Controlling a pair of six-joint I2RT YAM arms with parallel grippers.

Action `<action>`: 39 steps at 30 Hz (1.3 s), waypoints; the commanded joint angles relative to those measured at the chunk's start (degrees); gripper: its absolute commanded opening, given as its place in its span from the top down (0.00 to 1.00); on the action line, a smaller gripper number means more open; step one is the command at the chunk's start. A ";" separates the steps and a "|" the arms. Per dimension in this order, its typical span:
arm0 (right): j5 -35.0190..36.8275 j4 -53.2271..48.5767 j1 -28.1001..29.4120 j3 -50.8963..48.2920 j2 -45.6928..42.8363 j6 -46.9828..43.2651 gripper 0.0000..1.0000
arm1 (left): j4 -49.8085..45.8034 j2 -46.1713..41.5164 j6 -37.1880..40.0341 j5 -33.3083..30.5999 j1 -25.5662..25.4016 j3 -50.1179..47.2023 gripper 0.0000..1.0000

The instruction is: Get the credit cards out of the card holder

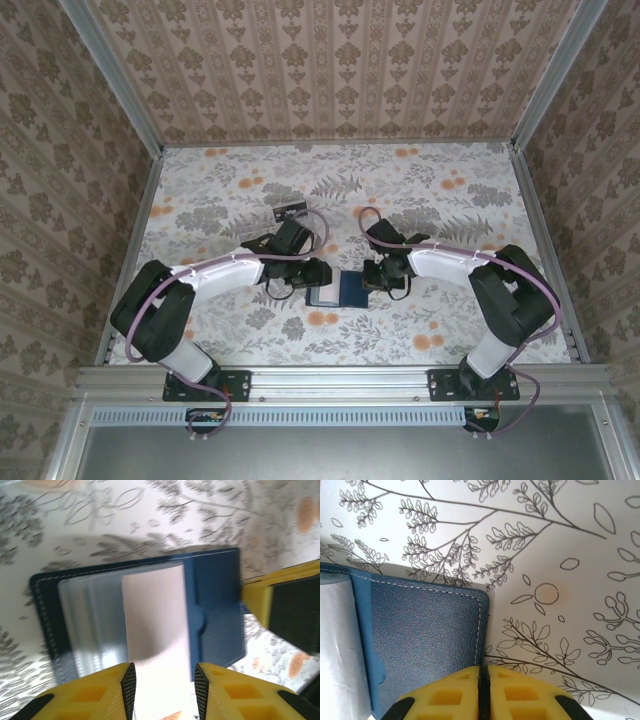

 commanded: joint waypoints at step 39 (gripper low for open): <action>0.42 -1.15 -0.15 2.15 2.14 -0.93 0.85 | 4.60 4.97 0.67 5.49 -1.43 1.75 0.62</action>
